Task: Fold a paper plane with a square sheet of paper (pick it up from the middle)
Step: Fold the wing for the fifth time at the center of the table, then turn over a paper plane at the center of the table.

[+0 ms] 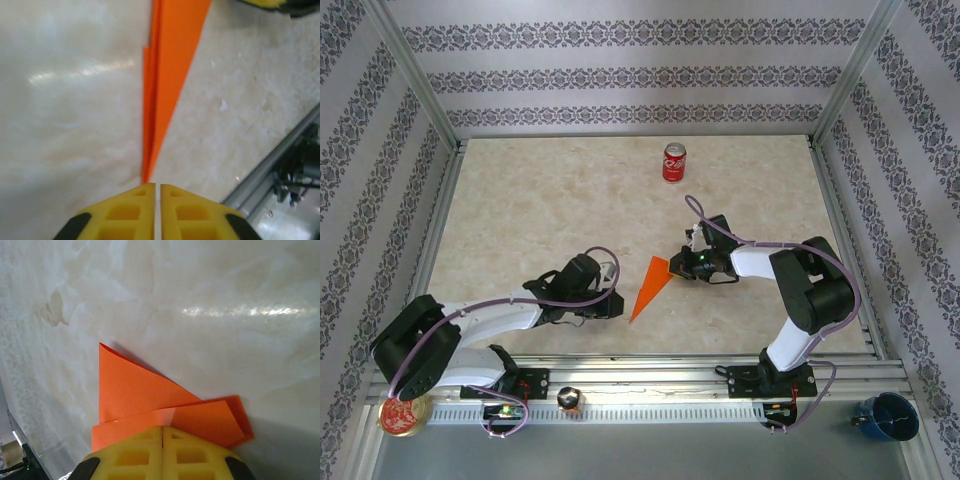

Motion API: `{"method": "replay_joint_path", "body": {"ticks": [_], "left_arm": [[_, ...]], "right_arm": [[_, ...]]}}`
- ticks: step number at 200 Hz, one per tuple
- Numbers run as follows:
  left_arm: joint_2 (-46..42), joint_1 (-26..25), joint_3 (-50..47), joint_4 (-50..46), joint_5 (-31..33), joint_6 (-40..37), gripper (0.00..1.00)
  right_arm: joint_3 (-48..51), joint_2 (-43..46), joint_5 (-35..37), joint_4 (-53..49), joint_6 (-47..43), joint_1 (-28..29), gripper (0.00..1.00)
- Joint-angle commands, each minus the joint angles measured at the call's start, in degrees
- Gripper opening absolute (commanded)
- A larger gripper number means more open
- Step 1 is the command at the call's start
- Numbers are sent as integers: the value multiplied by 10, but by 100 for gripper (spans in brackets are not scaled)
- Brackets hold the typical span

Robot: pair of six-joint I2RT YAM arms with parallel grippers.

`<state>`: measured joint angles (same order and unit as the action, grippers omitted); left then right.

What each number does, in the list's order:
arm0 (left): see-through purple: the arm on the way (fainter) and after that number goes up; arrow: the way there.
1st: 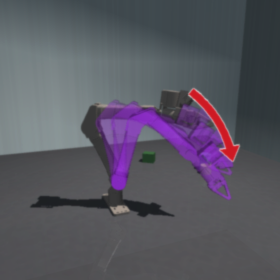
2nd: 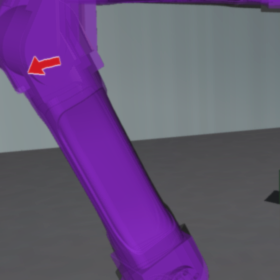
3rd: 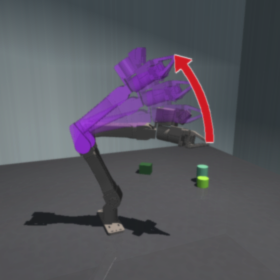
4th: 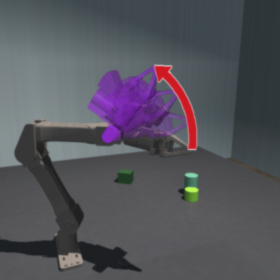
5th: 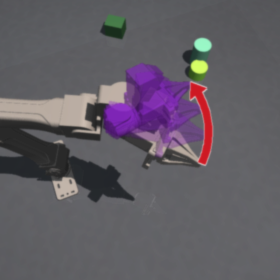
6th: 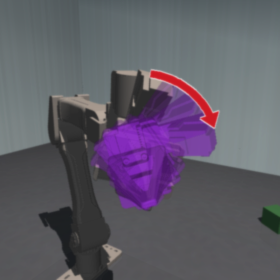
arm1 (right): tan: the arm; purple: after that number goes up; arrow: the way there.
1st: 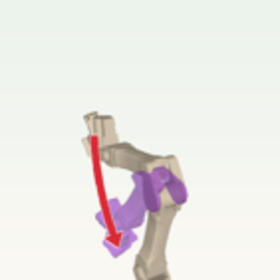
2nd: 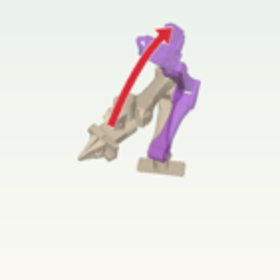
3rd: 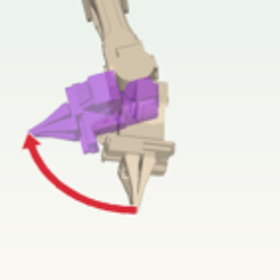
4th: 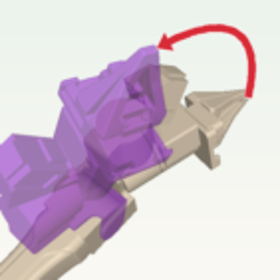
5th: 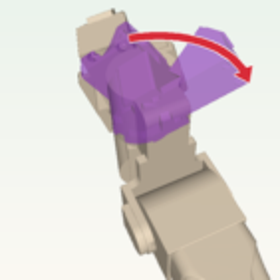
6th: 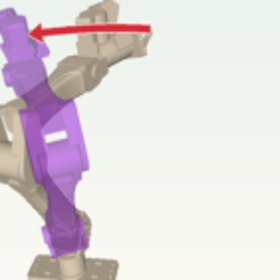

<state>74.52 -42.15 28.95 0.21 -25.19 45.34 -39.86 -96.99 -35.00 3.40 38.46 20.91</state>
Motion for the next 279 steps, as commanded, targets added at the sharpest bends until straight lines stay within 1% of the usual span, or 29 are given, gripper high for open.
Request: {"method": "replay_joint_path", "body": {"ticks": [1,6,22,31,66,88,106,185,213,239,262,279], "left_arm": [[41,26,31,12,-9,-11,14],[55,28,44,10,-12,-17,16],[94,30,76,18,-20,-27,20],[114,32,92,21,-27,-29,23],[168,34,135,16,-49,-51,27],[185,34,147,7,-42,-57,28],[194,35,153,-1,-35,-61,28],[234,34,185,-34,-53,-86,29],[200,34,163,-15,-22,-70,29],[169,34,150,-17,9,-68,29],[172,34,160,-59,43,-68,29],[188,35,174,-73,36,-71,28]], "right_arm": [[-15,38,4,-25,-18,6,10],[-13,48,6,-26,-17,6,13],[1,81,20,-28,-14,5,14],[12,98,28,-29,-10,3,18],[63,165,51,-26,13,-2,19],[81,188,51,-27,20,-2,19],[87,192,48,-26,25,-1,20],[91,183,48,-14,33,3,20],[91,181,47,-12,35,3,20],[91,174,46,-8,36,5,20],[90,163,43,-2,38,6,20],[90,157,44,0,40,8,21]]}}
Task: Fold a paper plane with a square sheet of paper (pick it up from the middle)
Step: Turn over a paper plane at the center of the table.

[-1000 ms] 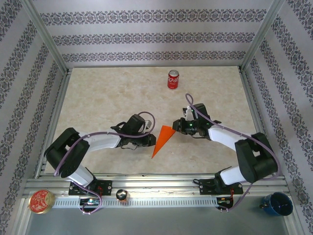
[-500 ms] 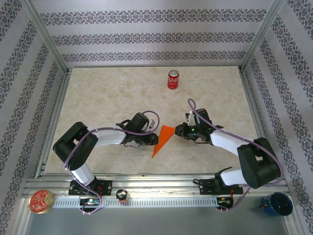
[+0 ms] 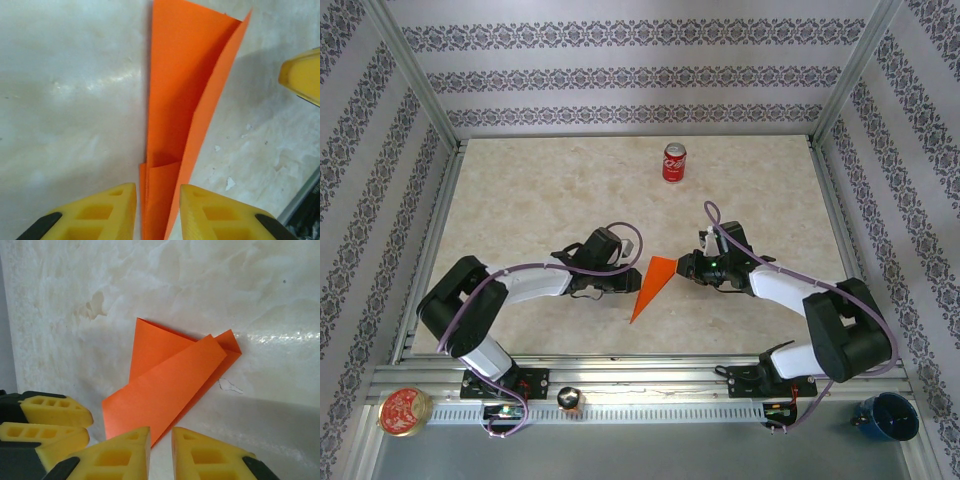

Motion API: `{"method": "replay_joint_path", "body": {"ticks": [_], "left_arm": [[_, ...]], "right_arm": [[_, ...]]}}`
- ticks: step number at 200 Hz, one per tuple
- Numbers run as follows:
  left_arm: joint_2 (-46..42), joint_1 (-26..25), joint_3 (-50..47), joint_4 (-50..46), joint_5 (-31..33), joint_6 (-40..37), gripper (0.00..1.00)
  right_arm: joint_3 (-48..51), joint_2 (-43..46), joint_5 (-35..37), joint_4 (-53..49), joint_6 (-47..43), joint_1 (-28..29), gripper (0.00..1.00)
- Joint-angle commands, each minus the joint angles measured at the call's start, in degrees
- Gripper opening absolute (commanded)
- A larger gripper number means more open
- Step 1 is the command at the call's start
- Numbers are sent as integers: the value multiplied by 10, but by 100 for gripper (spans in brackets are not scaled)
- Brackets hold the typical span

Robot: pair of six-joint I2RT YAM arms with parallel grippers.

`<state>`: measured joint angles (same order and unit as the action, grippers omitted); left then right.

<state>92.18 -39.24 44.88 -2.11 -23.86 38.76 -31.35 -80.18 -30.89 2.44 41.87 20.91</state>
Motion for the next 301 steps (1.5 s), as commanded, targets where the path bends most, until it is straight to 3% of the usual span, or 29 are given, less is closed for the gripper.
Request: {"method": "replay_joint_path", "body": {"ticks": [1,72,227,301], "left_arm": [[12,6,15,-50,21,-6,28],[63,3,42,-34,-66,-25,32],[99,-15,71,-28,-87,-32,38],[108,-17,66,9,-116,-16,26]], "right_arm": [[5,-11,3,10,6,9,21],[2,-19,1,12,6,11,21],[6,-40,-6,26,9,13,23],[4,-82,-17,42,16,23,18]]}}
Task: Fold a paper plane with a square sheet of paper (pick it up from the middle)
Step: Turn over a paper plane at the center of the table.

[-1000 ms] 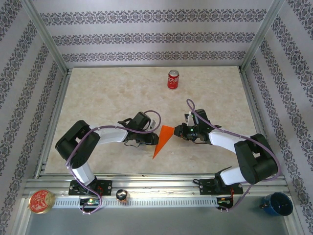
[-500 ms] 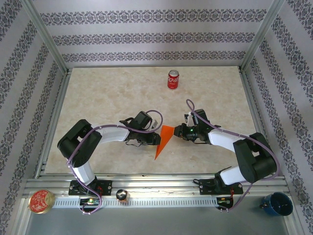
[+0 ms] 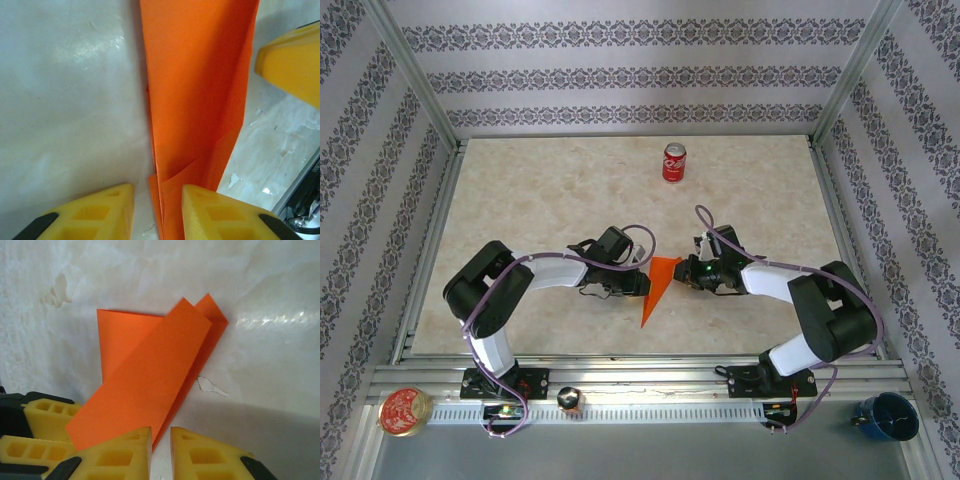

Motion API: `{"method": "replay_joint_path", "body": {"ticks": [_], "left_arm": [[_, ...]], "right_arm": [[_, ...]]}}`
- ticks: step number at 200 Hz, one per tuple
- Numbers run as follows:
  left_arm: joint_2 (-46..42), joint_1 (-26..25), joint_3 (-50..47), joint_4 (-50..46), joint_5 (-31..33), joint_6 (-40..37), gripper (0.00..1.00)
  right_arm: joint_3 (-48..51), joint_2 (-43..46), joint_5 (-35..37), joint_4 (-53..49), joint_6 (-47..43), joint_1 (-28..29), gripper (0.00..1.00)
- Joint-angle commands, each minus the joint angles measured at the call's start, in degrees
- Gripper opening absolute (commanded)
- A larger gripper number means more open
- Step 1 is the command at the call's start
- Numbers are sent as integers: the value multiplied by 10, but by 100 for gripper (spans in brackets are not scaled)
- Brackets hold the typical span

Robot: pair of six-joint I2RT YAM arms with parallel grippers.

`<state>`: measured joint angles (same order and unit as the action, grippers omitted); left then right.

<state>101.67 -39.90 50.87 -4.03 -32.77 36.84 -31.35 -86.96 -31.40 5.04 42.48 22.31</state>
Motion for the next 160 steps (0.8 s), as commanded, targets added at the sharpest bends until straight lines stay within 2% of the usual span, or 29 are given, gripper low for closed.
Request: {"method": "replay_joint_path", "body": {"ticks": [1,96,160], "left_arm": [[13,-10,6,29,-27,3,26],[22,-13,10,33,-26,12,26],[23,-13,6,50,-27,27,18]], "right_arm": [[4,-14,-12,16,10,9,18],[4,-41,-13,34,15,20,18],[6,-53,-16,47,18,23,18]]}}
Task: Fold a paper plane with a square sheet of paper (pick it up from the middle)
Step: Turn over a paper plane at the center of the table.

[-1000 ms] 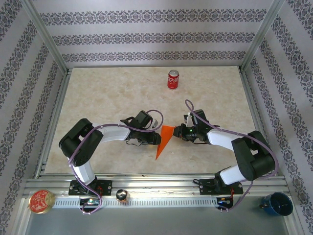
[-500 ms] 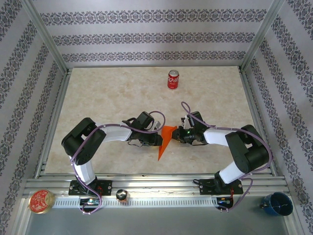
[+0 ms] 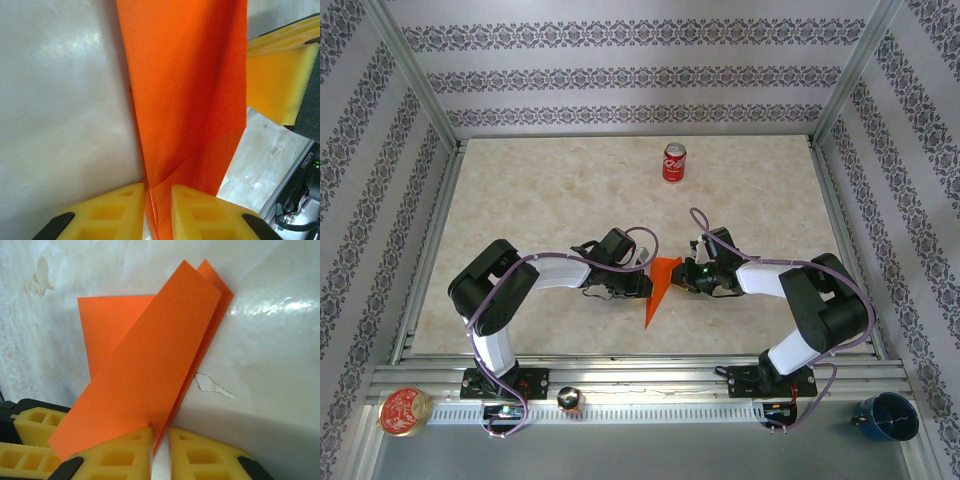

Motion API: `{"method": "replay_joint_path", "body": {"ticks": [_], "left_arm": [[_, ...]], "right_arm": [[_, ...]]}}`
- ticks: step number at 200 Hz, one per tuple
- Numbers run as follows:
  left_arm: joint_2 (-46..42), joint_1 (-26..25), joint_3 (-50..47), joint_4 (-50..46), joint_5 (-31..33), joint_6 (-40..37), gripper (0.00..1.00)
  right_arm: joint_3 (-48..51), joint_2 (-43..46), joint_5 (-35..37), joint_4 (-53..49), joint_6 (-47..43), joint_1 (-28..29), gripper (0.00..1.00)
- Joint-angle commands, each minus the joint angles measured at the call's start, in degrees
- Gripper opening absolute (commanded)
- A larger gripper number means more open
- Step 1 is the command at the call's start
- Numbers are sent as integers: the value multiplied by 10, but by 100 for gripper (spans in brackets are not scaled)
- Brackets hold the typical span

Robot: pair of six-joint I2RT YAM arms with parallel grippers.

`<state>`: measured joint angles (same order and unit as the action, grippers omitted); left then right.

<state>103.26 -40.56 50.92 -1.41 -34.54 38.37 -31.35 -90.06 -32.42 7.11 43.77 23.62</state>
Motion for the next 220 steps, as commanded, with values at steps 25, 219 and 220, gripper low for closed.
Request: {"method": "replay_joint_path", "body": {"ticks": [25,219,220], "left_arm": [[9,-7,4,31,-11,19,16],[-81,-7,7,-27,73,12,0],[-81,-7,7,-28,73,12,0]], "right_arm": [[5,-24,-7,27,6,11,18],[-13,98,-7,2,51,26,42],[-13,98,-7,2,52,27,42]]}}
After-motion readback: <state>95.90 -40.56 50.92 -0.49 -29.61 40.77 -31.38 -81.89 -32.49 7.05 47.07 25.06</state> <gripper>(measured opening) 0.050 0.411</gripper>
